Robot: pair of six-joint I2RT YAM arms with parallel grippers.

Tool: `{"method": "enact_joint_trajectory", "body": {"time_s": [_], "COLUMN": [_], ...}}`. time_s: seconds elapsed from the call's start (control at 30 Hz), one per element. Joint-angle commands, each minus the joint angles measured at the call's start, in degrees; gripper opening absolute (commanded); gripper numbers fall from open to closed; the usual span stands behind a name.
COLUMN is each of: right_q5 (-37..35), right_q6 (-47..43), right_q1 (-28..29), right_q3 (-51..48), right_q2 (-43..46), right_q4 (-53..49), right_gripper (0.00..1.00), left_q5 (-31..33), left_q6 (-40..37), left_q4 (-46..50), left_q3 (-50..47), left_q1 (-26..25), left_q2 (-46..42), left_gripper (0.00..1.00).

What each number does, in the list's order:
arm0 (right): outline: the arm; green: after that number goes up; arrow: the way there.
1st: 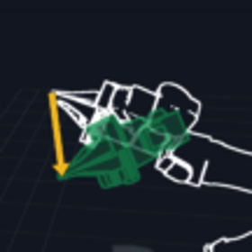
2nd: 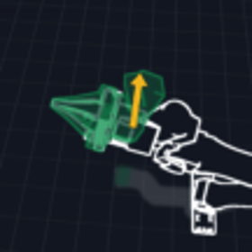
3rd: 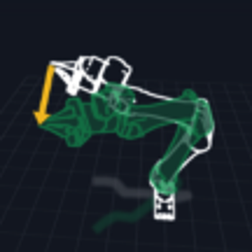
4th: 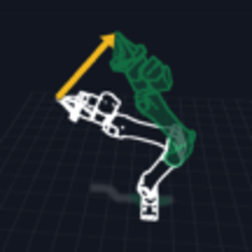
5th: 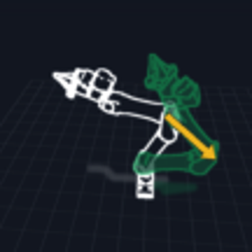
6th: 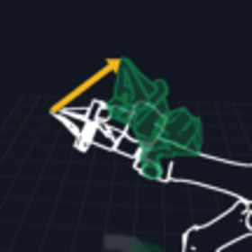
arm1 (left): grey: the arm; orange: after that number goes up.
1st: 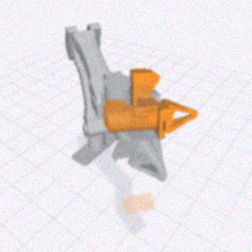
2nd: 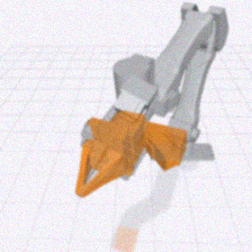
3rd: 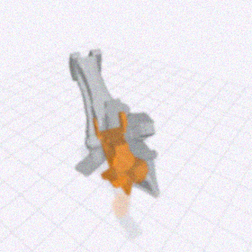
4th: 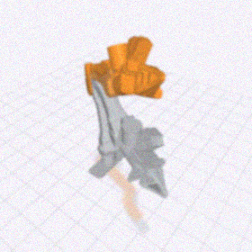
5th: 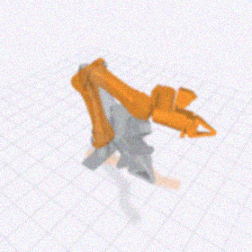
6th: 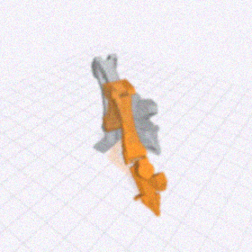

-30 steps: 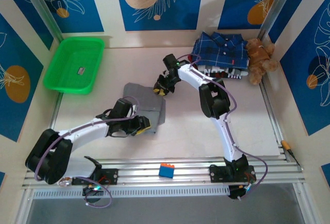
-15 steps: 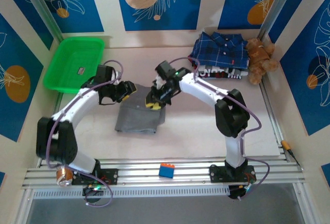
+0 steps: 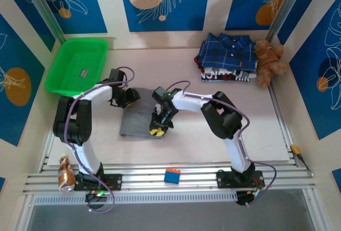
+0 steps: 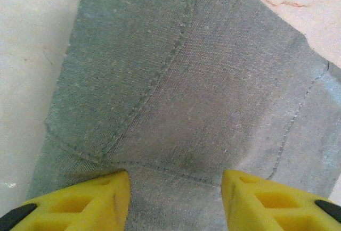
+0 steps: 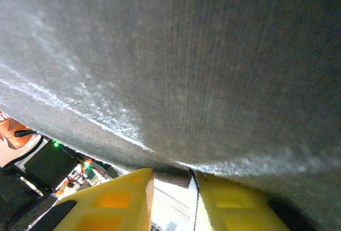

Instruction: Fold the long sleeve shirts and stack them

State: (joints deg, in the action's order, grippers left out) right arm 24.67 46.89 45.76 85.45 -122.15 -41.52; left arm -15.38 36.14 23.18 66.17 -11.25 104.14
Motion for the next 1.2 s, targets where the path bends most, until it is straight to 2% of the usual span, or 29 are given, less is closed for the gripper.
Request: {"method": "enact_joint_trajectory", "body": {"time_s": [0.0,0.17,0.37,0.53,0.77,1.03,1.17], "right_q5": [-1.57,-6.22,-20.17,-26.5,-26.73,-26.15,-27.56], "right_q6": [-1.21,-4.09,-7.42,-10.16,-11.73,-10.83,-10.33], "right_q1": [0.21,-0.03,-1.92,-4.29,-5.61,-5.77,-5.68], "right_q3": [2.15,6.75,11.14,13.49,17.56,22.54,23.8], "right_q2": [0.79,6.86,10.87,6.74,-0.99,-7.67,-9.07], "right_q4": [-4.05,-11.39,-21.65,-22.75,-18.21,-17.5,-18.95], "right_gripper": [0.31,0.49,0.66,0.69,0.7,0.7,0.68], "left_q5": [0.48,-3.51,-7.76,-12.66,-17.09,-14.14,-15.04], "left_q6": [-1.62,-0.23,-3.97,-3.17,6.4,6.91,6.79], "left_q4": [-0.88,0.72,13.87,14.69,-2.28,-6.1,-7.16], "left_q3": [0.3,0.89,3.26,-7.22,-26.27,-34.58,-36.36], "left_q1": [1.05,1.02,1.05,0.94,0.66,0.3,0.34], "left_q2": [-0.85,-10.28,-19.33,-26.24,-31.49,-32.77,-33.31], "left_gripper": [0.56,0.71,0.85,0.87,0.88,0.88,0.88]}}
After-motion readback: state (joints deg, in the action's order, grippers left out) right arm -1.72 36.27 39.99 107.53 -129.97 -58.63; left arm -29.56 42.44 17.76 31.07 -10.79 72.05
